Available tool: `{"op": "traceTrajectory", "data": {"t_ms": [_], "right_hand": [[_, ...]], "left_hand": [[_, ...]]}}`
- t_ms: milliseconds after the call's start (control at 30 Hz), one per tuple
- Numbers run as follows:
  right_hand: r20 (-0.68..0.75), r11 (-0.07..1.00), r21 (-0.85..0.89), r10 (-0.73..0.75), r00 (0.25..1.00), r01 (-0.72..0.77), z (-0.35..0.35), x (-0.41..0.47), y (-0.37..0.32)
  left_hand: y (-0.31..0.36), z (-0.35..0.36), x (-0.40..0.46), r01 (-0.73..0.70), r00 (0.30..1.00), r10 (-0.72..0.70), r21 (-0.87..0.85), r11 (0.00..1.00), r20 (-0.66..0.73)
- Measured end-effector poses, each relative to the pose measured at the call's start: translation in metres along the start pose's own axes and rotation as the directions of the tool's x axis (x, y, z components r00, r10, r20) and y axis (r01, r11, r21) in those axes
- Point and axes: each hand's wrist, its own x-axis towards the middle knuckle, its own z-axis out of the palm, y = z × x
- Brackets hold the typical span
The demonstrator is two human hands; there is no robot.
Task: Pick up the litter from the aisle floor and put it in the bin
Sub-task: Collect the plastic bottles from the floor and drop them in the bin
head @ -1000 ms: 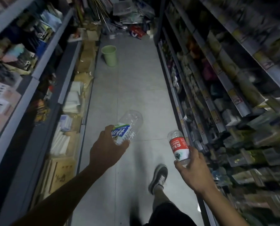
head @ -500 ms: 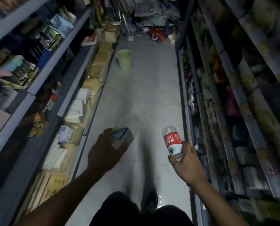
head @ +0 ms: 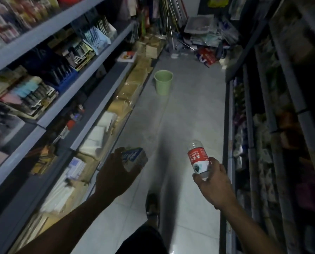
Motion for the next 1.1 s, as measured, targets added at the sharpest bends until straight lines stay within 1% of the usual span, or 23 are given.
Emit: {"op": "traceTrajectory", "data": {"t_ms": [167,333,433,600,767,867,1000,1100], "right_hand": [[-0.027,0.999,-0.01,0.051,0.998,-0.051,-0.002,0.076,-0.023],[-0.083,0.992,0.001,0.126,0.989,-0.126,-0.008,0.14,-0.035],[-0.107,0.983,0.034,0.183,0.977,-0.18,-0.012,0.167,-0.033],[-0.149,0.968,0.077,0.248,0.957,-0.239,-0.024,0.217,-0.022],[-0.175,0.955,0.12,0.29,0.941,-0.272,-0.039,0.288,-0.005],[-0.197,0.956,0.128,0.287,0.937,-0.265,-0.055,0.34,-0.002],[-0.162,0.956,0.134,0.28,0.946,-0.26,-0.076,0.41,0.003],[-0.125,0.971,0.098,0.229,0.965,-0.217,-0.095,0.474,0.0]], "left_hand": [[0.023,0.0,0.106,-0.049,0.999,0.049,-0.023,0.999,0.009],[0.046,0.013,0.212,-0.118,0.992,0.118,0.005,0.993,0.039],[0.069,0.022,0.259,-0.167,0.984,0.165,0.018,0.986,0.065],[0.112,0.049,0.332,-0.208,0.971,0.211,-0.036,0.977,0.11],[0.166,0.083,0.398,-0.296,0.947,0.295,-0.013,0.955,0.126],[0.199,0.102,0.435,-0.293,0.948,0.291,-0.006,0.956,0.127],[0.237,0.116,0.47,-0.274,0.951,0.274,-0.015,0.962,0.144],[0.259,0.127,0.499,-0.234,0.964,0.234,-0.016,0.972,0.129]]}}
